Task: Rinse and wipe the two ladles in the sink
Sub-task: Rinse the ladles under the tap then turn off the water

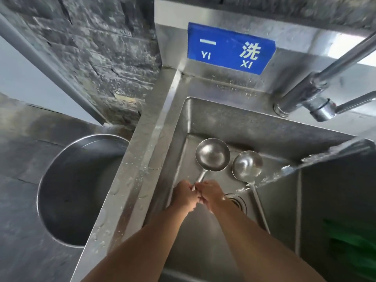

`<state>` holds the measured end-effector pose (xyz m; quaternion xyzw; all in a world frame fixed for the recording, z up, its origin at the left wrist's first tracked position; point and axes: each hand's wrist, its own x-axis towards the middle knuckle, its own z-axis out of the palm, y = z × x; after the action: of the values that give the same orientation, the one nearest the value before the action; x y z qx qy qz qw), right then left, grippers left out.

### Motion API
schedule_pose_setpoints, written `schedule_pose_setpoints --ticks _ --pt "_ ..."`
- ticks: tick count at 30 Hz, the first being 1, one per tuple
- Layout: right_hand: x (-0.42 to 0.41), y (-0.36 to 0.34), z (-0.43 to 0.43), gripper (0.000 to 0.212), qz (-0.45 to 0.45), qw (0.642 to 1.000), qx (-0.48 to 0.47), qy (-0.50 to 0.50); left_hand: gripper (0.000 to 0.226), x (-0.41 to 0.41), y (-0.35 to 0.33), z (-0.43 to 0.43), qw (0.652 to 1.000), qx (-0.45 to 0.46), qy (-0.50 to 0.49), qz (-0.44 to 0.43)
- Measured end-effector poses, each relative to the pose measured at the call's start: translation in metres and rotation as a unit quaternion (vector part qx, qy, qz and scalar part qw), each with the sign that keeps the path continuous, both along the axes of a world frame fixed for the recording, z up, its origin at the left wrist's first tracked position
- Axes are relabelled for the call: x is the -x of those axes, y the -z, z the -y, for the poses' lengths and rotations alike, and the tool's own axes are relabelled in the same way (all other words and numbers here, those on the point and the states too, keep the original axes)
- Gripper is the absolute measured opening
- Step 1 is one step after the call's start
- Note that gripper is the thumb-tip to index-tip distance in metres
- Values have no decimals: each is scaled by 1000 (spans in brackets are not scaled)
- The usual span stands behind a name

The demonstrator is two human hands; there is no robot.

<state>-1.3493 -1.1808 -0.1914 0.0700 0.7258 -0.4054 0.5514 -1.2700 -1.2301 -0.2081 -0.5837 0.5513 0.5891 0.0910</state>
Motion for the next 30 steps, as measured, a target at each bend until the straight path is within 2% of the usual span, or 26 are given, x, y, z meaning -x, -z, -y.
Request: schedule_pose_setpoints --ticks 4,10,12,16,20,24,30 --pt "1 -24 -18 29 27 999 27 24 17 -2 -35 -8 998 24 51 18" --pt "6 -93 -52 7 83 988 96 87 31 -13 -117 -25 979 133 151 5" --pt "2 -105 -59 10 108 984 105 94 29 -21 -143 -32 977 149 153 -1" --pt "-10 -139 -69 12 122 977 109 136 33 -30 -182 -41 986 108 120 -40" --pt "-1 -159 -78 17 100 964 137 203 18 -17 -194 -46 983 94 140 -66" --pt "26 -176 -84 15 55 956 165 236 24 13 -202 -49 955 180 228 -59" --pt "56 -183 -96 9 0 933 170 316 37 55 -211 -52 886 262 370 -94"
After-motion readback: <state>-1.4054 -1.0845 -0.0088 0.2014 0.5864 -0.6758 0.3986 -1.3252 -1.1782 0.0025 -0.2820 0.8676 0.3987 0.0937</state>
